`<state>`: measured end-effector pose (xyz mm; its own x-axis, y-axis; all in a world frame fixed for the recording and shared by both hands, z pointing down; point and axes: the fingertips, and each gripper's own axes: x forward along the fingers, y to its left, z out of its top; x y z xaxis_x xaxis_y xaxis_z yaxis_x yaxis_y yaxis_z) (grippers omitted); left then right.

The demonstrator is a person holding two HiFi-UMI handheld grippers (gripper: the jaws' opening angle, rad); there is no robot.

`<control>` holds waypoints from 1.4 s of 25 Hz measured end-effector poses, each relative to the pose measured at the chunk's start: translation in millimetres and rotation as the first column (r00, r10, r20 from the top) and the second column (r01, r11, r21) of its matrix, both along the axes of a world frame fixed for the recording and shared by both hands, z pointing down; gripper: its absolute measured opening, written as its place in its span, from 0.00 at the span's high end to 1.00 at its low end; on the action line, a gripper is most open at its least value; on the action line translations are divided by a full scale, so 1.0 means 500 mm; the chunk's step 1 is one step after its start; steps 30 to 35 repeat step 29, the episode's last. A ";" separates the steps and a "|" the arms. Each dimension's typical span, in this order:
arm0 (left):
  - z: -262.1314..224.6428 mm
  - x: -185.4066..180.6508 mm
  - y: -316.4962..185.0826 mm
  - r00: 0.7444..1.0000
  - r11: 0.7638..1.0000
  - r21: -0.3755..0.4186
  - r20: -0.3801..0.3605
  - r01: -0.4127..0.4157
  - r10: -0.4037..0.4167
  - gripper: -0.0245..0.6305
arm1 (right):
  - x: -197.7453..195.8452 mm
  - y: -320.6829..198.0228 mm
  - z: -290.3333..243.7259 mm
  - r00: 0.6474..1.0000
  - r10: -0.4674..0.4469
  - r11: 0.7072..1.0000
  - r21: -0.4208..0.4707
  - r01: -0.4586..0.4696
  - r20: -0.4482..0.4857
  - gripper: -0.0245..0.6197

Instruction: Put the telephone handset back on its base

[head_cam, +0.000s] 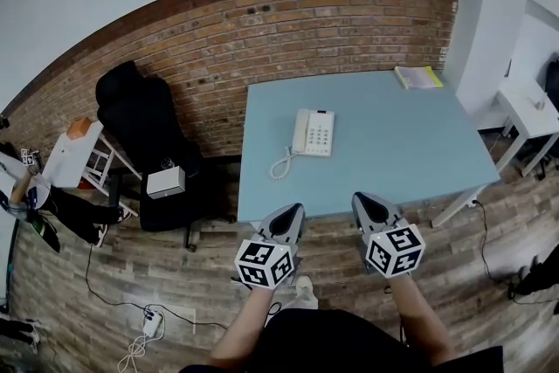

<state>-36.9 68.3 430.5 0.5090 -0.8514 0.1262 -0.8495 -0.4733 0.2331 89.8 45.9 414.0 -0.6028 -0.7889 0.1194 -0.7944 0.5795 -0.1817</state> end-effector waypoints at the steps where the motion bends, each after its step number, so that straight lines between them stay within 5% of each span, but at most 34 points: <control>1: 0.001 0.002 0.006 1.000 1.000 0.000 0.002 0.001 -0.001 0.95 | 0.002 0.005 -0.001 1.000 0.001 1.000 0.004 -0.001 0.001 0.95; 35: 0.018 0.012 0.066 1.000 1.000 -0.024 -0.004 -0.006 0.006 0.95 | 0.028 0.063 0.020 0.999 0.016 1.000 -0.012 -0.015 0.049 0.95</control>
